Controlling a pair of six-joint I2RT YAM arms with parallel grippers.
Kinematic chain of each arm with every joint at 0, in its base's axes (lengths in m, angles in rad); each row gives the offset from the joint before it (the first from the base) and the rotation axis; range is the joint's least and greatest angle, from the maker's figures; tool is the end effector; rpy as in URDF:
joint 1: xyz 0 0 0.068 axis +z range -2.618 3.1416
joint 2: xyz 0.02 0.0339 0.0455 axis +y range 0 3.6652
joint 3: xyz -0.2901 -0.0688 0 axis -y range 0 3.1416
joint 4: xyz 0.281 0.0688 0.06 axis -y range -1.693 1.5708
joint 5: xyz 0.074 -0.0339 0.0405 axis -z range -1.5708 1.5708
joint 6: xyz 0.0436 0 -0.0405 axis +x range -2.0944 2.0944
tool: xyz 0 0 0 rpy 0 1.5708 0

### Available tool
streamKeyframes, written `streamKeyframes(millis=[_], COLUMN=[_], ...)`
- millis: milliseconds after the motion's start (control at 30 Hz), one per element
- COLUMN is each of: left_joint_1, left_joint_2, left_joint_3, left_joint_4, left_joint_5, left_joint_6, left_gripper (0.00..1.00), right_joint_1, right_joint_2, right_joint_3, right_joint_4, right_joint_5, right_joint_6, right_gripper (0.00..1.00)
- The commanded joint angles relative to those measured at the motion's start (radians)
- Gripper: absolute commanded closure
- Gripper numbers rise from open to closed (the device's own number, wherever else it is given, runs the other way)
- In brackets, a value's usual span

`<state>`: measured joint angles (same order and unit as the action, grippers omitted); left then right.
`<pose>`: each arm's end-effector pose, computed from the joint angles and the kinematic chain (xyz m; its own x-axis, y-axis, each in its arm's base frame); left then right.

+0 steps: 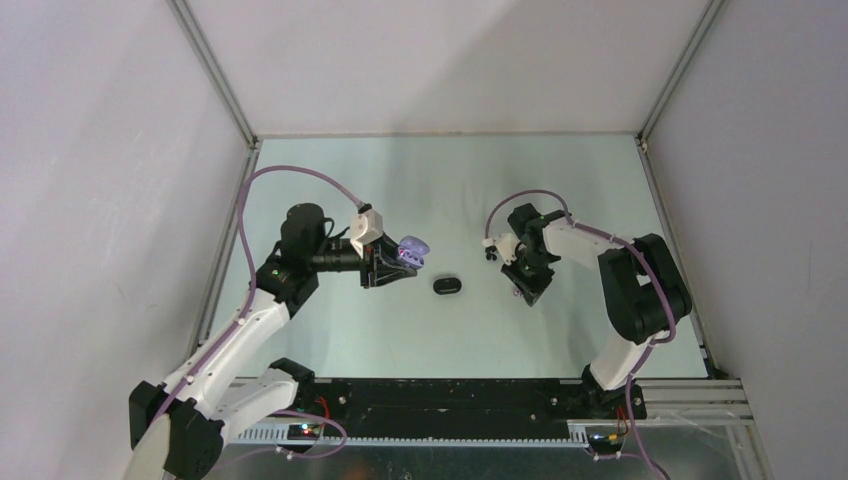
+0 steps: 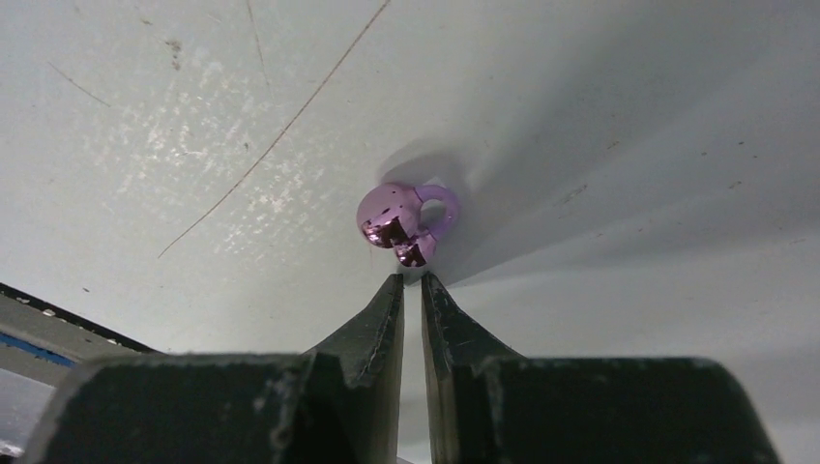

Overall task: Insert the wireless bluetooth earbuds into the charging case
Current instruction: Move the right earbud to the center of the board.

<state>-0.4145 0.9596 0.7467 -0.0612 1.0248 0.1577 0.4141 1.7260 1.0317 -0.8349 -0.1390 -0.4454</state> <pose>0.1991 -0.1283 0.3242 -0.0936 0.1303 -0.9871 0.9891 0.1251 -0.0773 0.2942 0.1359 0.1493 -0.6515 -0.7524 -0.0972 -0.7584 0.6429 0.1070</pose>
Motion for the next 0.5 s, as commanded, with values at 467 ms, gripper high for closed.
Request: streamKeyframes(millis=[467], left_joint_1=[0.006], left_joint_2=[-0.012], left_joint_3=[0.006], left_joint_4=[0.031], left_joint_5=[0.015], left_joint_6=[-0.002], left_gripper=[0.91], right_joint_1=[-0.044], right_joint_2=[0.037], right_joint_3=[0.039], right_joint_4=[0.109], right_joint_5=[0.032], right_joint_6=[0.087], right_gripper=[0.84])
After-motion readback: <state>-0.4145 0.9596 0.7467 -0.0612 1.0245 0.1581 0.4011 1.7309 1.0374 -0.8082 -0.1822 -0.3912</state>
